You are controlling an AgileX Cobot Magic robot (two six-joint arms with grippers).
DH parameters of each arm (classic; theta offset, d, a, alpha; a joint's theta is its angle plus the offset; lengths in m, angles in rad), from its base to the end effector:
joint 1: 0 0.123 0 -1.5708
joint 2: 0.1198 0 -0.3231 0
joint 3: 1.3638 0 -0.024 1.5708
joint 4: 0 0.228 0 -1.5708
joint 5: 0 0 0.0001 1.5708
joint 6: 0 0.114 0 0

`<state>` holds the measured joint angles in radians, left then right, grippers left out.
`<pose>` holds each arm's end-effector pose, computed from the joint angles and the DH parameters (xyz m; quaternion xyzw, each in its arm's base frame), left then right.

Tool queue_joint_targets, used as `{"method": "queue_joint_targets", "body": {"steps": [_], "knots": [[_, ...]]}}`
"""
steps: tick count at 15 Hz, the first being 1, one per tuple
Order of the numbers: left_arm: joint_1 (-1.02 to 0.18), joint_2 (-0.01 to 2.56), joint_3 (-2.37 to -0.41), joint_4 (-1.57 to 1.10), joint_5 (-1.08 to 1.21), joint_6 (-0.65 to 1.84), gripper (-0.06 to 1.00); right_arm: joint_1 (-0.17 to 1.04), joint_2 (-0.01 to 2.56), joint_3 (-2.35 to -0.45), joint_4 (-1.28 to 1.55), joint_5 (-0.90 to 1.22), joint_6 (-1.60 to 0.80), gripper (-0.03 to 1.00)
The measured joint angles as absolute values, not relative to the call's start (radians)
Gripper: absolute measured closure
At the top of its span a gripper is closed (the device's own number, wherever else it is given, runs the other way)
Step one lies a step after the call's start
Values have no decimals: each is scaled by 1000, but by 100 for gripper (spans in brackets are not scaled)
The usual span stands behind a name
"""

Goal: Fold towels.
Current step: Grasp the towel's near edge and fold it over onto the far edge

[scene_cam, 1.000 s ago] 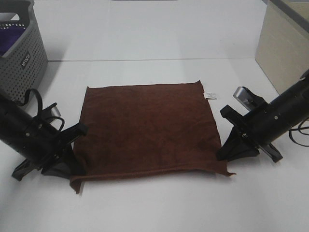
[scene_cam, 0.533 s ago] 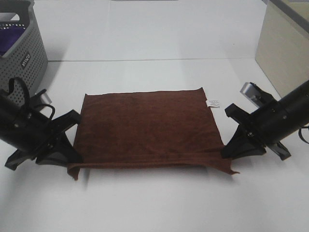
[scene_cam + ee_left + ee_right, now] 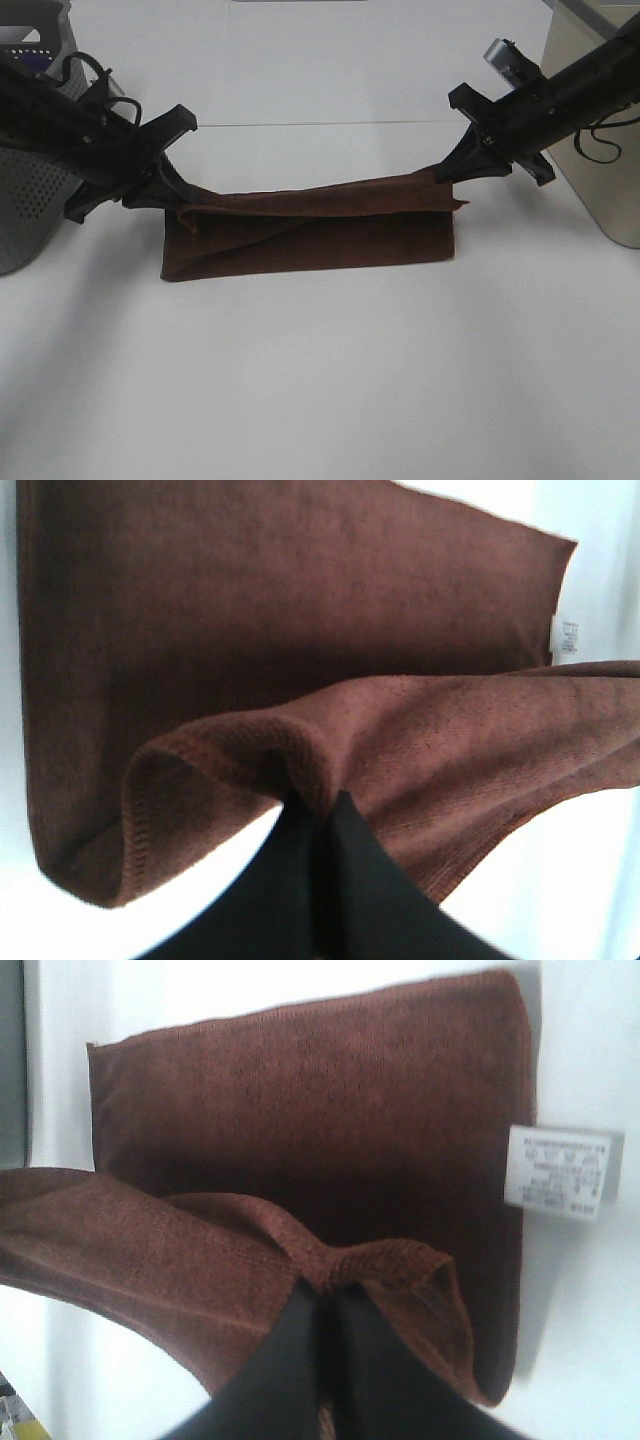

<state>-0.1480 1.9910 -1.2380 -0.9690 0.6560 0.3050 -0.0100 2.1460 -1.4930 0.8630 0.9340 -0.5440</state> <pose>0.3940 -0.1168 0.1914 -0.1253 0.9300 -0.3181 0.1352 0.4381 0.0653 0.1826 -0.0113 0.9380 0.3229 0.1253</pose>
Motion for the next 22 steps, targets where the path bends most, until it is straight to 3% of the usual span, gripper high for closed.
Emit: {"method": "queue_joint_targets", "body": {"steps": [4, 10, 12, 15, 16, 18, 22], "knots": [[-148, 2140, -1428, -902, 651, 259, 94, -10, 2315, -1736, 858, 958, -508, 97], [-148, 2281, -1553, -880, 618, 259, 93, -10, 2460, -1838, 854, 933, -498, 97], [-148, 2289, -1553, -877, 616, 259, 80, -10, 2467, -1838, 854, 928, -490, 83], [-148, 2291, -1553, -877, 617, 259, 31, -12, 2466, -1841, 877, 941, -486, 26], [-148, 2291, -1553, -877, 617, 259, 19, -12, 2461, -1841, 881, 949, -486, 16], [-148, 2290, -1553, -866, 617, 259, 11, -12, 2450, -1841, 868, 959, -486, 11], [-148, 2218, -1555, -729, 638, 240, 9, -12, 2379, -1841, 749, 1041, -431, 8]]}}
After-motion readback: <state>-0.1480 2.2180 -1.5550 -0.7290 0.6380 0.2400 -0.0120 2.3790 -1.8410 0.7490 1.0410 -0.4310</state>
